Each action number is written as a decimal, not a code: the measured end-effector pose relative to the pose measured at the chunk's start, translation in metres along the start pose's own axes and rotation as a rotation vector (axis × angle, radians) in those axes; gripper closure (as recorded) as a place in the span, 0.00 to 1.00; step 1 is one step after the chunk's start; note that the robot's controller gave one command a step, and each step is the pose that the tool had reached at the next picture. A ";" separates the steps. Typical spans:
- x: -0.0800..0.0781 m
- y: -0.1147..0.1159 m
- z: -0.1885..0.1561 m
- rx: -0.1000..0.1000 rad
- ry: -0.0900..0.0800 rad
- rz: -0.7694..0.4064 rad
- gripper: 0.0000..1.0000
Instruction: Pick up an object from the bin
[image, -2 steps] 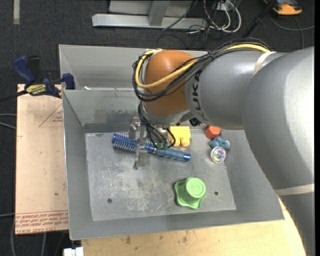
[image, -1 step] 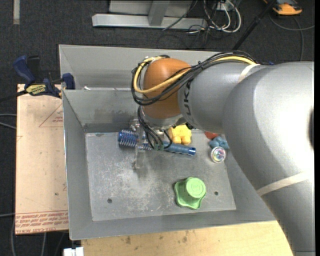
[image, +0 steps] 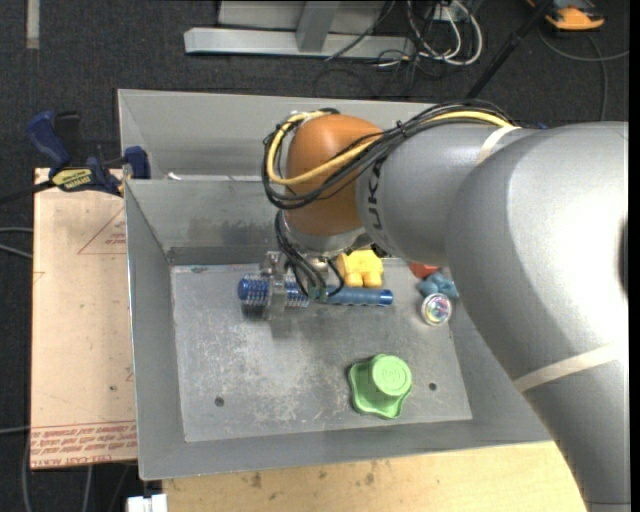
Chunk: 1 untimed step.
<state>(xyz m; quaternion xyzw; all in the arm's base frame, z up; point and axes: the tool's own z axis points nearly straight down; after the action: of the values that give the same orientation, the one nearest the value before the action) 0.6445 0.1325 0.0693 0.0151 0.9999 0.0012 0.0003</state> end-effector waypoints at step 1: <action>0.000 -0.004 -0.122 -0.002 -0.009 0.004 1.00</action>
Offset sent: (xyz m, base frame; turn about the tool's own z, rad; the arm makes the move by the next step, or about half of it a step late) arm -0.0016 -0.0060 0.1174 0.0040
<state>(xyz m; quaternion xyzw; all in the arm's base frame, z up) 0.6446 0.1281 0.1915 0.0169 0.9998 0.0020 0.0046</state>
